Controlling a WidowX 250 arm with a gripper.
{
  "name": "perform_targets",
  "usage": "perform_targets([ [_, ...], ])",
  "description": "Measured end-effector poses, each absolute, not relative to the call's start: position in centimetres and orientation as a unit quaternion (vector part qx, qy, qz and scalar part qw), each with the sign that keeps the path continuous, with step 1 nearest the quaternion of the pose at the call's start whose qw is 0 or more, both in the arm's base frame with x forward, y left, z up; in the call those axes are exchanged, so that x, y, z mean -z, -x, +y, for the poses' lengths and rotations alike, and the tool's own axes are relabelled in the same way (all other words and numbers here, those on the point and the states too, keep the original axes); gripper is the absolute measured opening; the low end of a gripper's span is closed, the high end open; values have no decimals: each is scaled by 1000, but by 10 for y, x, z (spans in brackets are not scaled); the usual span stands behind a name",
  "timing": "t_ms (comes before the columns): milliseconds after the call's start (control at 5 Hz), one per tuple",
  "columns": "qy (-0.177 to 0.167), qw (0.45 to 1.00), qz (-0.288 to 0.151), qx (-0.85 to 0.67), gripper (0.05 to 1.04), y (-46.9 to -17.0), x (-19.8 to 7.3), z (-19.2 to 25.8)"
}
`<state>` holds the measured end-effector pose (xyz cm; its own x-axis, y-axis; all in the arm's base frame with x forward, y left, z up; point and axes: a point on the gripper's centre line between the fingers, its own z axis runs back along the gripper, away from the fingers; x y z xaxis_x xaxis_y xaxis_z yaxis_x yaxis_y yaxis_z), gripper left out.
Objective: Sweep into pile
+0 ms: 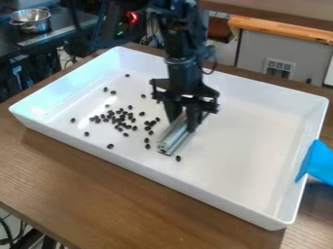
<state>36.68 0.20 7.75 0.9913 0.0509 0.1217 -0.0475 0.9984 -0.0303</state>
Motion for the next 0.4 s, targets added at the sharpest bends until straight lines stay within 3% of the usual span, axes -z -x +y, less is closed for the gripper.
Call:
perform_targets([
  [400, 4, 997, -68, -37, 370, -369, -76, 52],
])
